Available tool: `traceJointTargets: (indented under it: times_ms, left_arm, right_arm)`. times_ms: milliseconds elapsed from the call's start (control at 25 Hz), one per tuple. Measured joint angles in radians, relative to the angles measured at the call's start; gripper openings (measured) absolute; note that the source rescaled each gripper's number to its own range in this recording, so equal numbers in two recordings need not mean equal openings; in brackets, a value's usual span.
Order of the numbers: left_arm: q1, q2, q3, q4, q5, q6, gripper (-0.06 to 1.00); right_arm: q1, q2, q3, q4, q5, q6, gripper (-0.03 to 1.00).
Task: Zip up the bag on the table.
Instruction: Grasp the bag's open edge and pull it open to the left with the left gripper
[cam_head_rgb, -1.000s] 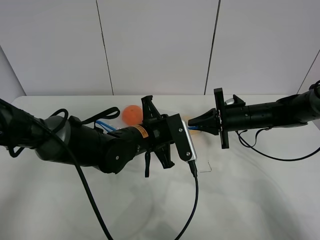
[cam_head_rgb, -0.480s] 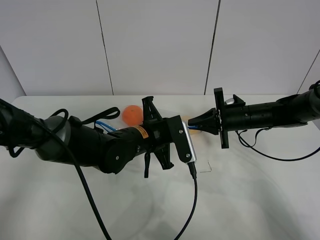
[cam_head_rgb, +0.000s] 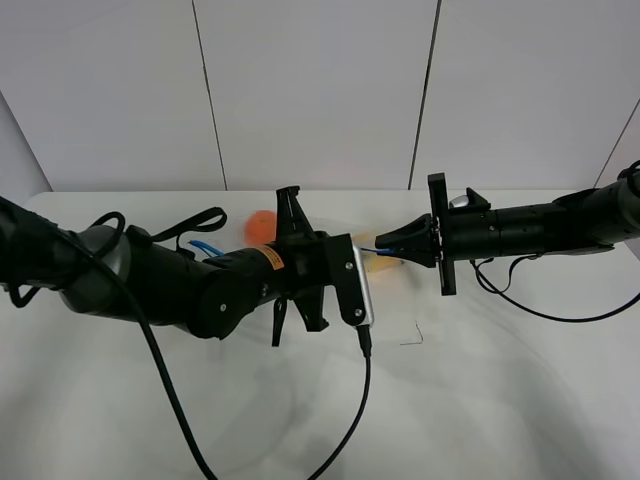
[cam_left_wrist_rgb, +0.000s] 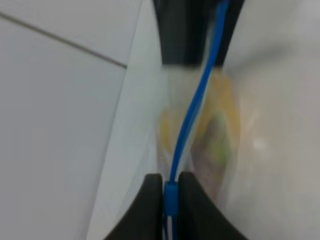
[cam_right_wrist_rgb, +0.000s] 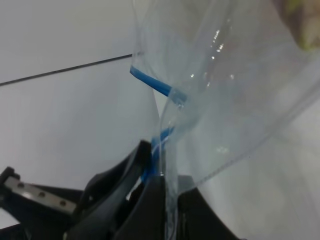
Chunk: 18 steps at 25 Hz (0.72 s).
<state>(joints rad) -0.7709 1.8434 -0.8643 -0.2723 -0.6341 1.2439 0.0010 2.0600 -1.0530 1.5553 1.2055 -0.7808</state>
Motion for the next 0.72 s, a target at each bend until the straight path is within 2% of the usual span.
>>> traceJointTargets:
  times_ms: [320,720]
  left_arm:
    - [0.120,-0.093,0.116,0.005,-0.003,0.060,0.00]
    - [0.333,-0.127,0.200,0.044,-0.011,0.077,0.00]
  right_arm:
    - [0.000,0.000,0.000,-0.002,0.006,0.000,0.00]
    - [0.003,0.000,0.000,-0.003,0.007,0.000,0.00]
